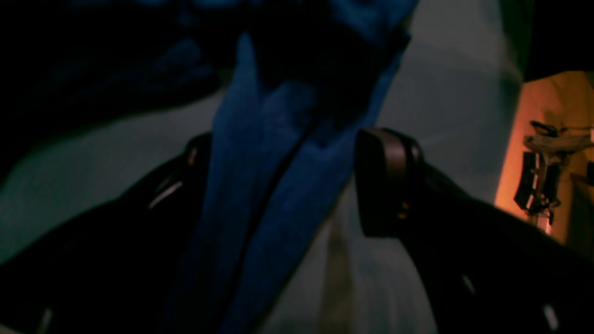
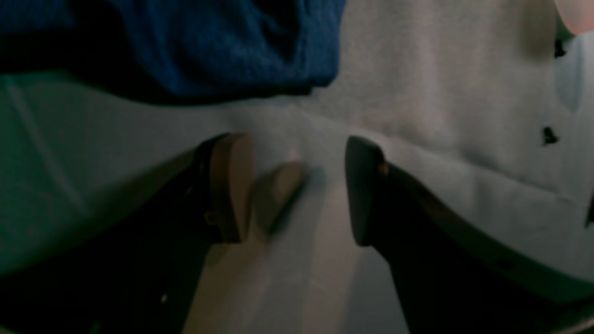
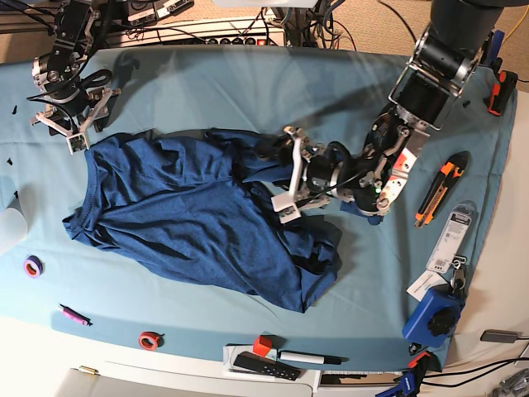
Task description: Layout the t-shirt on the table in an organized manner, then fold the t-shirt properly
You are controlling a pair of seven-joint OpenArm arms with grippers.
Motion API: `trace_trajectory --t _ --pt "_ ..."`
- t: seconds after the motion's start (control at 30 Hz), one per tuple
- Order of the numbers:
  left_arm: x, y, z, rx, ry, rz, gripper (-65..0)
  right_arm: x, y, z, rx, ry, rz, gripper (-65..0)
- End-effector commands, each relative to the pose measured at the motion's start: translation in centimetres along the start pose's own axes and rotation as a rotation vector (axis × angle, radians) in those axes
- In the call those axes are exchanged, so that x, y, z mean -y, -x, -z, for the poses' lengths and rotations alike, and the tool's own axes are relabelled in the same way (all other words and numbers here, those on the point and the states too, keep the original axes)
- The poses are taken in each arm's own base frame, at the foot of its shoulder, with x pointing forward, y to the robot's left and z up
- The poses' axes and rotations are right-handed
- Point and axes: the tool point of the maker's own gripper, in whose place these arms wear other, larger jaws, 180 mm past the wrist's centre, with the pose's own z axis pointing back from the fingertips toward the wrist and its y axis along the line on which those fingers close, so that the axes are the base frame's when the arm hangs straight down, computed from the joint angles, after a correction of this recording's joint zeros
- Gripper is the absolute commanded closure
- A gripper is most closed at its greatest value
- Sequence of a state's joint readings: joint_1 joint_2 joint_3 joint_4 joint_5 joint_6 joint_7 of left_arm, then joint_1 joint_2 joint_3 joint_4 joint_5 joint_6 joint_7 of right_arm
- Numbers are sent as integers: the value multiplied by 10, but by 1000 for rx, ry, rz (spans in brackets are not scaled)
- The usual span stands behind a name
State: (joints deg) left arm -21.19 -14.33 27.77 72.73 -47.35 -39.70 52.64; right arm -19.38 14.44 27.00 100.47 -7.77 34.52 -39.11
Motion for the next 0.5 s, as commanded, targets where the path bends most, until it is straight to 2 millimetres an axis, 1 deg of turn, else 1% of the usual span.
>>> trace_trajectory --t 0.0,0.07,0.1,0.13,0.2,0.33,0.4,0.47 --pt "0 -27 -4 61 4 37 -390 14 -4 -4 7 44 -39 -312" --pt "2 -30 -3 65 6 42 -390 17 -5 -4 13 64 -66 -312" --pt "1 -32 -3 67 5 45 -390 16 -7 -4 22 59 -53 -312" --pt "0 -32 -3 64 1 48 -390 13 -9 -4 36 40 -6 -312" --pt "-4 -31 -4 48 -17 62 -390 6 -13 -4 56 -1 174 -312" --pt "-9 -27 -6 27 -39 75 -390 -17 -23 -4 99 -105 516 -312" --pt "-9 -26 -6 24 -42 77 -390 -31 -26 -3 112 -136 615 -312" --pt "-10 -27 -6 24 -42 78 -390 -51 -29 -4 119 -184 686 -312"
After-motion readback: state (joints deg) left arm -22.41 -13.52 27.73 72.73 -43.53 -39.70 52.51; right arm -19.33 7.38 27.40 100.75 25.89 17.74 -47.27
